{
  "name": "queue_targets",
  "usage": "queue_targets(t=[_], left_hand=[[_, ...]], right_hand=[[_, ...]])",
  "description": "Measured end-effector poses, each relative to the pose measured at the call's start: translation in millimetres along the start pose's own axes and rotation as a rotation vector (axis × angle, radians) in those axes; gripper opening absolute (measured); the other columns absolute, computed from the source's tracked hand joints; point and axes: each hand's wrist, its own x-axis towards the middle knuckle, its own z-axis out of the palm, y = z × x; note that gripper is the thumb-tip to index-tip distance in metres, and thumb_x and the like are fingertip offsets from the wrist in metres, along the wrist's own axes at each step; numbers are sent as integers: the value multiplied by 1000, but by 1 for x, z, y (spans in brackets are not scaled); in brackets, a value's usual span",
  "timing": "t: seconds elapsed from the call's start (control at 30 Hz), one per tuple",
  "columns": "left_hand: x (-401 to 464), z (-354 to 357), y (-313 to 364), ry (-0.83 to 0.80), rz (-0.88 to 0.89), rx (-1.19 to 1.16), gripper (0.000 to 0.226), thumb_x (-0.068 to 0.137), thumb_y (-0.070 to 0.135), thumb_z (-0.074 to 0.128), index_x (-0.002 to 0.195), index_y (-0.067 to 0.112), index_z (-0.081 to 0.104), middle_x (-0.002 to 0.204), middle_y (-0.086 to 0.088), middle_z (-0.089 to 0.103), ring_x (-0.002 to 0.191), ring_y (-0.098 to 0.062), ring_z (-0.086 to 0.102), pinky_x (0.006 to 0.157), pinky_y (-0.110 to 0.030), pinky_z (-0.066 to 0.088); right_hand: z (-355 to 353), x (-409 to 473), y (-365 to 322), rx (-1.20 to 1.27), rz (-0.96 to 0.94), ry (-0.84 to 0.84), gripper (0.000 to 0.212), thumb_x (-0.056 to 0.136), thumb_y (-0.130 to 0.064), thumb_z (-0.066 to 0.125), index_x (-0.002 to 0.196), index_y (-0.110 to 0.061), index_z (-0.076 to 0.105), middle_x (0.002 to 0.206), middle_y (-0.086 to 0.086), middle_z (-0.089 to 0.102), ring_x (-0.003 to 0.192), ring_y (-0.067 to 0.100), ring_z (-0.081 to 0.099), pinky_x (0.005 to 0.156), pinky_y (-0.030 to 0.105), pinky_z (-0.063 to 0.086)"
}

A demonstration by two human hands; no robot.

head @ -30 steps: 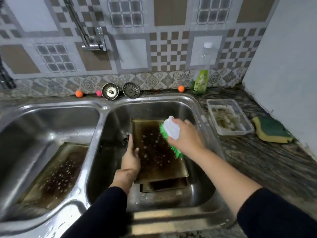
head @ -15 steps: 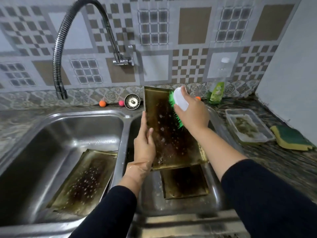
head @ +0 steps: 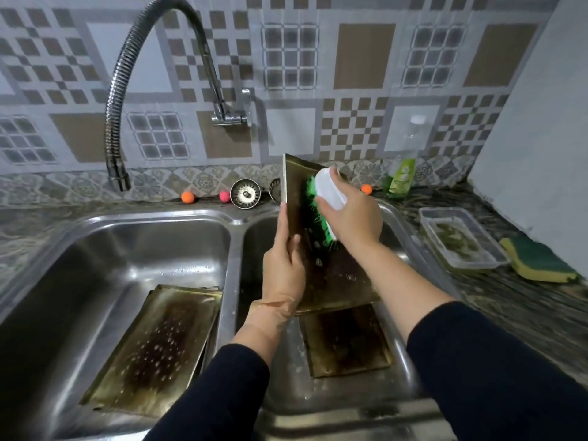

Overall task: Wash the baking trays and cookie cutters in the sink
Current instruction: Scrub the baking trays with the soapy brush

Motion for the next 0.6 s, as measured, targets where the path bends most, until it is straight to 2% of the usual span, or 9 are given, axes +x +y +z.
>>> queue_targets(t=[0.07, 0.13, 0.17, 0.23, 0.37, 0.43, 0.47, 0.53, 0.6], left_hand=[[5, -5, -3, 45, 1, -40, 56, 101, 9, 39, 152, 24, 20, 112, 44, 39, 95, 35, 41, 86, 5, 31], [12, -13, -9, 99, -14, -65, 56, 101, 6, 38, 152, 20, 21, 121, 41, 34, 102, 39, 32, 89, 7, 26], [15, -18, -10, 118, -24, -74, 56, 100, 4, 37, 152, 20, 21, 126, 39, 32, 105, 39, 30, 90, 7, 25], [17, -23, -10, 118, -36, -76, 57, 100, 2, 36, 151, 21, 20, 125, 39, 31, 105, 38, 31, 89, 7, 25], [7, -12, 1, 34, -21, -65, 58, 99, 1, 39, 152, 19, 20, 113, 37, 43, 94, 40, 35, 83, 9, 28], [2, -3, 6, 8, -33, -75, 60, 99, 1, 39, 151, 23, 21, 112, 44, 39, 96, 39, 36, 85, 8, 28], [2, -2, 7, 13, -54, -88, 61, 98, 0, 39, 151, 24, 22, 113, 45, 37, 97, 39, 36, 86, 8, 28], [7, -6, 4, 40, -78, -101, 65, 95, -5, 37, 151, 26, 24, 117, 40, 37, 96, 38, 37, 87, 6, 29], [13, -18, -1, 78, -94, -79, 70, 91, -8, 38, 150, 28, 26, 114, 30, 42, 94, 38, 37, 84, 7, 29]], right_hand=[[1, -17, -5, 71, -13, -37, 61, 85, -48, 62, 141, -45, 37, 103, -2, 70, 92, 17, 64, 64, 23, 43], [5, -56, -7, 126, -70, -86, 63, 82, -44, 67, 139, -46, 39, 98, -2, 71, 88, 15, 65, 69, 24, 47], [7, -77, -7, 129, -129, -81, 63, 80, -42, 70, 137, -45, 42, 91, -2, 72, 81, 15, 66, 66, 24, 48], [10, -98, -7, 109, -225, -36, 63, 77, -39, 73, 135, -41, 48, 78, -1, 71, 68, 16, 65, 59, 22, 45], [2, -34, -32, 146, -117, -23, 59, 86, -41, 65, 140, -39, 40, 100, -8, 65, 80, 4, 54, 63, 14, 40], [-5, 3, -47, 56, -91, 35, 57, 88, -44, 61, 141, -39, 40, 93, -9, 67, 73, 5, 53, 56, 15, 36], [-6, 9, -53, 21, -103, 42, 57, 88, -46, 59, 141, -40, 40, 83, -10, 67, 67, 5, 53, 54, 16, 35], [-1, -7, -52, 17, -121, -22, 59, 86, -48, 60, 140, -44, 38, 73, -8, 64, 65, 8, 57, 56, 18, 42], [9, -49, -37, 115, -115, -73, 61, 84, -47, 63, 139, -49, 37, 82, -4, 69, 74, 14, 64, 66, 28, 52]])
